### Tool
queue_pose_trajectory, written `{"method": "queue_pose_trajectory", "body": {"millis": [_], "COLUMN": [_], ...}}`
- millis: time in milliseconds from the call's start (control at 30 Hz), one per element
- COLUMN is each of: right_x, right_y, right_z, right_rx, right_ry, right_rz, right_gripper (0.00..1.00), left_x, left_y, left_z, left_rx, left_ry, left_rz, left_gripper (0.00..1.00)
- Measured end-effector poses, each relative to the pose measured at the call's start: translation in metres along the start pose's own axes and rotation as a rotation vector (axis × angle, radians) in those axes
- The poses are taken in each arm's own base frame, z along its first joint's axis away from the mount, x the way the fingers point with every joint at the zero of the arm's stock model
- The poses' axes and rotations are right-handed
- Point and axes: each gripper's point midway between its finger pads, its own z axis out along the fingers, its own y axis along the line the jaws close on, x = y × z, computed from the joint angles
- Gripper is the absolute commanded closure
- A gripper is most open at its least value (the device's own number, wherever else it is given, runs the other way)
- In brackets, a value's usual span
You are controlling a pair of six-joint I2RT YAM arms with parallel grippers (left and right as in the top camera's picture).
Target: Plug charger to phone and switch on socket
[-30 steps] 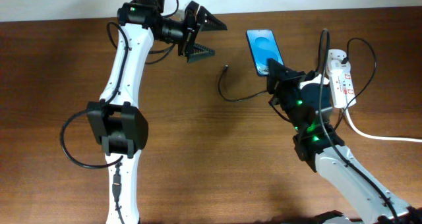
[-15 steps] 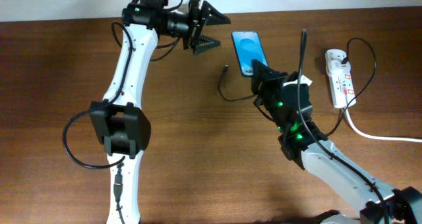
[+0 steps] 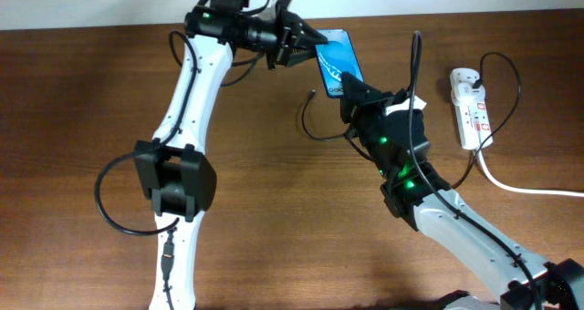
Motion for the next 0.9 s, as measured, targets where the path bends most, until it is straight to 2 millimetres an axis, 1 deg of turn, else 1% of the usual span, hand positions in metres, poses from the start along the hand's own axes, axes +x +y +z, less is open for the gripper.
{"method": "queue_pose_trajectory", "body": {"millis": [67,100,233,333,567,700,900], "right_x": [0.000,0.000,0.000,0.000,0.000,0.001,0.000], "right_y": [0.000,0.000,0.001,0.003,0.004,0.005,0.005], "right_z": [0.000,0.000,0.000,0.001,0.001,0.001,0.001], "right_rx": [0.000,0.000,-0.002,-0.008,-0.010,-0.013,-0.015], "right_ry": [0.000,0.000,-0.001,-0.002,-0.004,-0.003,-0.005], "right_rz": [0.000,0.000,0.000,0.006,0.018,0.018,0.019], "right_gripper": [0.96,0.96,0.96,0.96,0.96,0.96,0.96], "left_x": [0.001,0.003,0.004,0.005,0.007,0.011,0.022], "left_y": [-0.004,-0.005,-0.008,-0.008,-0.011,-0.014,-0.018], "left_z": [0.005,0.008,0.011,0.012,0.013,0.014,0.022], "left_rx": [0.004,0.005,0.009,0.012,0.022,0.036,0.046], "left_ry": [0.001,0.005,0.009,0.011,0.022,0.046,0.084], "left_rz": [0.008,0.009,0.005,0.006,0.013,0.012,0.016], "left_gripper": [0.72,0.76,0.83,0.85,0.82,0.74,0.75]}}
